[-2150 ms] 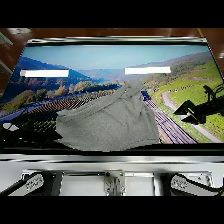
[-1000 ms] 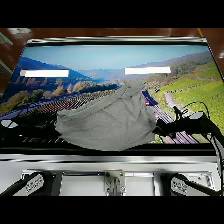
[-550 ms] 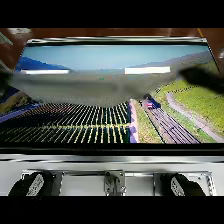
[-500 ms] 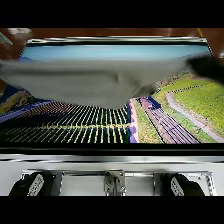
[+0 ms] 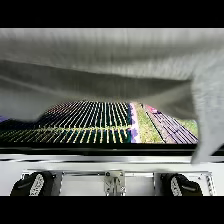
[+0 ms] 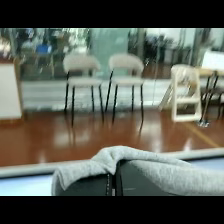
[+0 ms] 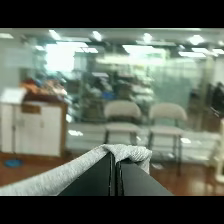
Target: Fold the shirts.
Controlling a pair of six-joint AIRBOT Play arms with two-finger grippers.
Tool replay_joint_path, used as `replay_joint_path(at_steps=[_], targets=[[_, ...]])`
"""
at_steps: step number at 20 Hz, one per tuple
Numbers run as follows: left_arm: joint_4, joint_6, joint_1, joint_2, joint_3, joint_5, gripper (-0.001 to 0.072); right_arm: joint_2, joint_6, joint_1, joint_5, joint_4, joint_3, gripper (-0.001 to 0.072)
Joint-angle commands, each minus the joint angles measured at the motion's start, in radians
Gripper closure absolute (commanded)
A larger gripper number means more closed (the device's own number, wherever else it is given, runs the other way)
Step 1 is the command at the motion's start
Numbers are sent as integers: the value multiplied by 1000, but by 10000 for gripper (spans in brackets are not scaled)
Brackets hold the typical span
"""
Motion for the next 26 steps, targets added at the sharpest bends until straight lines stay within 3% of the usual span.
replay_joint_path(at_steps=[1, 5, 8, 12, 14, 17, 19, 21, 25, 26], targets=[[132, -33, 1, 7, -56, -190, 672, -19, 77, 1, 245, -226, 21, 654], [144, -21, 0, 7, -363, -238, 671, -197, 85, 1, 551, -238, 14, 654], [144, -18, 0, -40, -649, -214, 671, -373, 122, 1, 605, -234, -70, 654], [61, -22, -8, -219, -874, 66, 672, -643, 164, 1, 365, -166, -208, 654], [41, -15, -41, -360, -879, 226, 671, -788, 190, 1, 198, -23, -211, 654], [-69, 69, -100, -546, -879, 478, 671, -954, 180, 6, -59, 263, -211, 654], [-131, 84, -140, -644, -879, 597, 671, -1023, 164, 36, -144, 313, -211, 653], [-158, 84, -174, -727, -879, 632, 671, -1082, 159, 82, -156, 243, -211, 653], [-158, 84, -196, -811, -879, 572, 669, -1141, 159, 148, -136, 171, -211, 650], [-157, 84, -182, -808, -873, 545, 588, -1136, 159, 151, -136, 174, -210, 568]])
